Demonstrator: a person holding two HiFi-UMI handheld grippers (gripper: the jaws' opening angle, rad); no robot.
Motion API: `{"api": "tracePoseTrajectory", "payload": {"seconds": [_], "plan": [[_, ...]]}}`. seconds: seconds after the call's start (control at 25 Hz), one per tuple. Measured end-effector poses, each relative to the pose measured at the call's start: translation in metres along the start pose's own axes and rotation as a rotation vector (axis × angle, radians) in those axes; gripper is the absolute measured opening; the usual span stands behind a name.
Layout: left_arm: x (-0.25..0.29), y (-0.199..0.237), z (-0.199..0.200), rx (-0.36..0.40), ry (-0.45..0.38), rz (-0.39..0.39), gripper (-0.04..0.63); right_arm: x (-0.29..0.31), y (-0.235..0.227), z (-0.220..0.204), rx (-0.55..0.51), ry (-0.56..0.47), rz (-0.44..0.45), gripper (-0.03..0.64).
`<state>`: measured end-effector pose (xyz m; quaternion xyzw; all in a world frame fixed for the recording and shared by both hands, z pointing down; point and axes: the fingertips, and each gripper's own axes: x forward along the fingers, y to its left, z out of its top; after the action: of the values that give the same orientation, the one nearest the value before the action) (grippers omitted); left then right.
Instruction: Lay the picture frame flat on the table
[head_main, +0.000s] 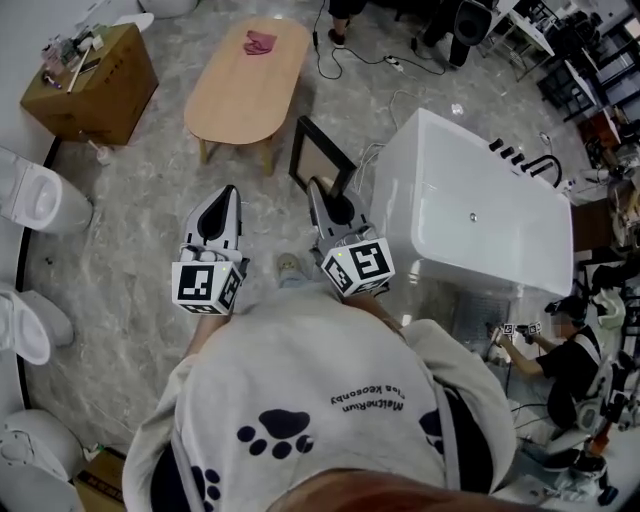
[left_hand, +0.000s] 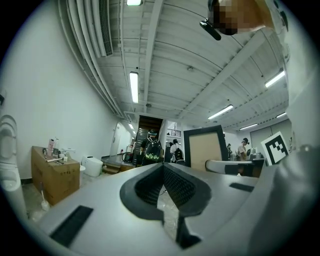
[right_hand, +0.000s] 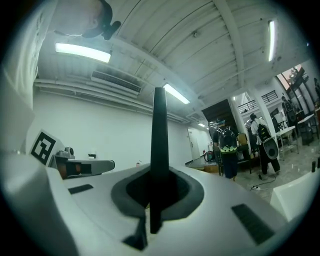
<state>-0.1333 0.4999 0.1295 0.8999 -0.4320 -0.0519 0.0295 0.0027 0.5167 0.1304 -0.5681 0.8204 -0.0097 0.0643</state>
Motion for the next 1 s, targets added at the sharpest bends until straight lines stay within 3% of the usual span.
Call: {"api": "tracePoseTrajectory", "payload": {"seconds": [0.56, 0.8, 1.0], "plan": [[0.106, 0.007, 0.0, 0.03, -0.016, 0.085, 0.009, 0.083, -0.077, -0.002, 0.03, 0.005, 0.136, 0.018], [0.121, 0.007, -0.005, 0.066, -0.003, 0.085, 0.009, 0.089, -0.083, -0.011, 0.026, 0.012, 0.147, 0.018], [0.131, 0.015, -0.018, 0.035, 0.022, 0.086, 0.009, 0.097, -0.097, -0.02, 0.039, 0.029, 0.118, 0.018]]}}
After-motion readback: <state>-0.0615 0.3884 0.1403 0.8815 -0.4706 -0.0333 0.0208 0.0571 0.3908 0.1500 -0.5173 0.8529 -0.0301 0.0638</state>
